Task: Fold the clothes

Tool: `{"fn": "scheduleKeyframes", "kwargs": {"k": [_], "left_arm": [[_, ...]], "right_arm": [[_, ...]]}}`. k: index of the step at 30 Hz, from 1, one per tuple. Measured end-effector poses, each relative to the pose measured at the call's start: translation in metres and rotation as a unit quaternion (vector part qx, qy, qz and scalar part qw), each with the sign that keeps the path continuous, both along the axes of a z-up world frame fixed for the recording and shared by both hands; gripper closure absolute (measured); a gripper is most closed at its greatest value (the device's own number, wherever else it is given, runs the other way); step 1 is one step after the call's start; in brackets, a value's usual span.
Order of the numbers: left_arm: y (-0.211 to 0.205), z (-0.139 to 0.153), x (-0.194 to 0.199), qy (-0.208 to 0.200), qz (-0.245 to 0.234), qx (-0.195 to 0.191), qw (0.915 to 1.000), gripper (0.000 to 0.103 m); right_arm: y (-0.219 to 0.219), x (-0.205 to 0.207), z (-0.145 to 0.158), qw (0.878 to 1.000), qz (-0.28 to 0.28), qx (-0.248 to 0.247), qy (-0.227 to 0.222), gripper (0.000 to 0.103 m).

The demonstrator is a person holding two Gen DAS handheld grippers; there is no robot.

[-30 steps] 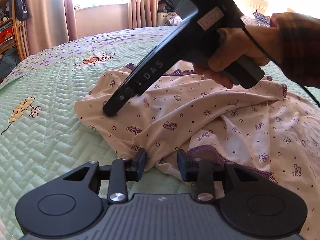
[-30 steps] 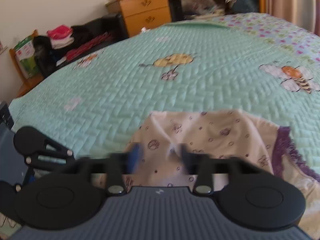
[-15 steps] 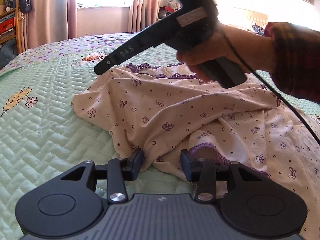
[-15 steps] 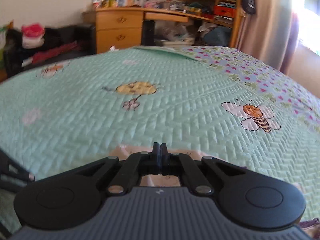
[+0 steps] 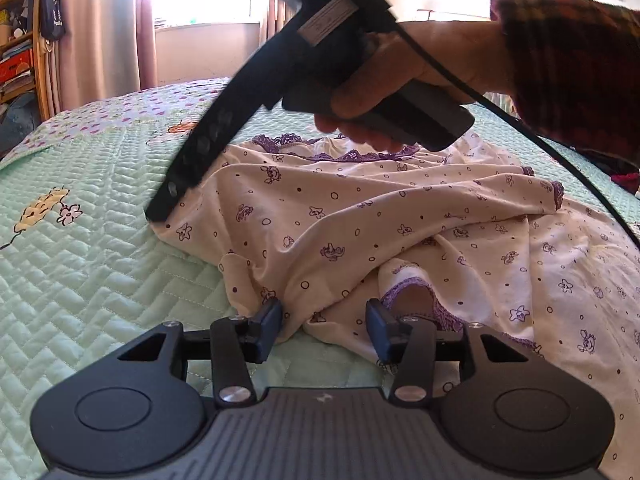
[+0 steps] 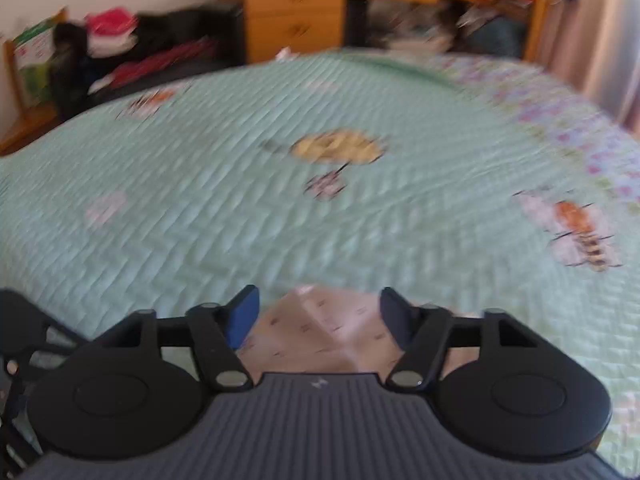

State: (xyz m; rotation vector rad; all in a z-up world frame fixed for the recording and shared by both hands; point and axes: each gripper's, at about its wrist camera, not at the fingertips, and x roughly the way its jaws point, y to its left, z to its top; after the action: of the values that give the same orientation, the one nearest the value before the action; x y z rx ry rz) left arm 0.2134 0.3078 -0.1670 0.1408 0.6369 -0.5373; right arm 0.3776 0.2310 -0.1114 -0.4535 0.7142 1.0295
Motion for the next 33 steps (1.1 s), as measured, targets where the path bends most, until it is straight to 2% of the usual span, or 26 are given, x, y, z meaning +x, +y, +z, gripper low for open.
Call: {"fn": "scheduleKeyframes", "kwargs": {"k": [1,2,3,12,18,21,25,26,29,30,33], "left_arm": [[0.0,0.0,0.0,0.0,0.0,0.0,1.0,0.052],[0.0,0.0,0.0,0.0,0.0,0.0,1.0,0.052],[0.0,-0.001,0.0,0.0,0.0,0.0,1.0,0.052],[0.001,-0.002,-0.003,0.002,-0.009,-0.008,0.9999,0.045],[0.005,-0.002,-0.005,0.01,-0.018,-0.025,0.9995,0.041],[0.007,0.001,-0.007,0.011,-0.023,-0.04,0.9989,0.035],[0.009,0.012,-0.011,0.001,-0.031,-0.083,0.9961,0.032],[0.009,0.014,-0.012,-0.002,-0.034,-0.093,0.9951,0.031],[0.011,0.022,-0.015,-0.009,-0.04,-0.125,0.9913,0.029],[0.011,0.025,-0.017,-0.012,-0.042,-0.136,0.9898,0.026],[0.013,0.033,-0.02,-0.019,-0.048,-0.168,0.9845,0.014]], "right_arm": [[0.001,-0.001,-0.001,1.0,-0.002,0.0,-0.006,0.068],[0.002,-0.002,-0.002,1.0,-0.004,0.0,-0.012,0.08],[0.003,-0.003,-0.002,1.0,-0.007,0.0,-0.018,0.103],[0.013,-0.009,-0.01,0.997,-0.028,0.001,-0.068,0.102],[0.017,0.002,-0.022,0.993,-0.072,0.008,-0.089,0.103],[0.005,0.009,-0.014,0.996,-0.065,0.058,-0.034,0.102],[-0.042,-0.001,0.017,0.989,-0.09,0.117,-0.012,0.099],[-0.06,-0.004,0.023,0.988,-0.099,0.121,-0.006,0.094],[-0.124,-0.018,0.032,0.986,-0.123,0.113,0.015,0.064],[-0.146,-0.027,0.033,0.985,-0.133,0.109,0.013,0.059],[-0.206,-0.051,0.032,0.981,-0.168,0.097,0.0,0.059]]}}
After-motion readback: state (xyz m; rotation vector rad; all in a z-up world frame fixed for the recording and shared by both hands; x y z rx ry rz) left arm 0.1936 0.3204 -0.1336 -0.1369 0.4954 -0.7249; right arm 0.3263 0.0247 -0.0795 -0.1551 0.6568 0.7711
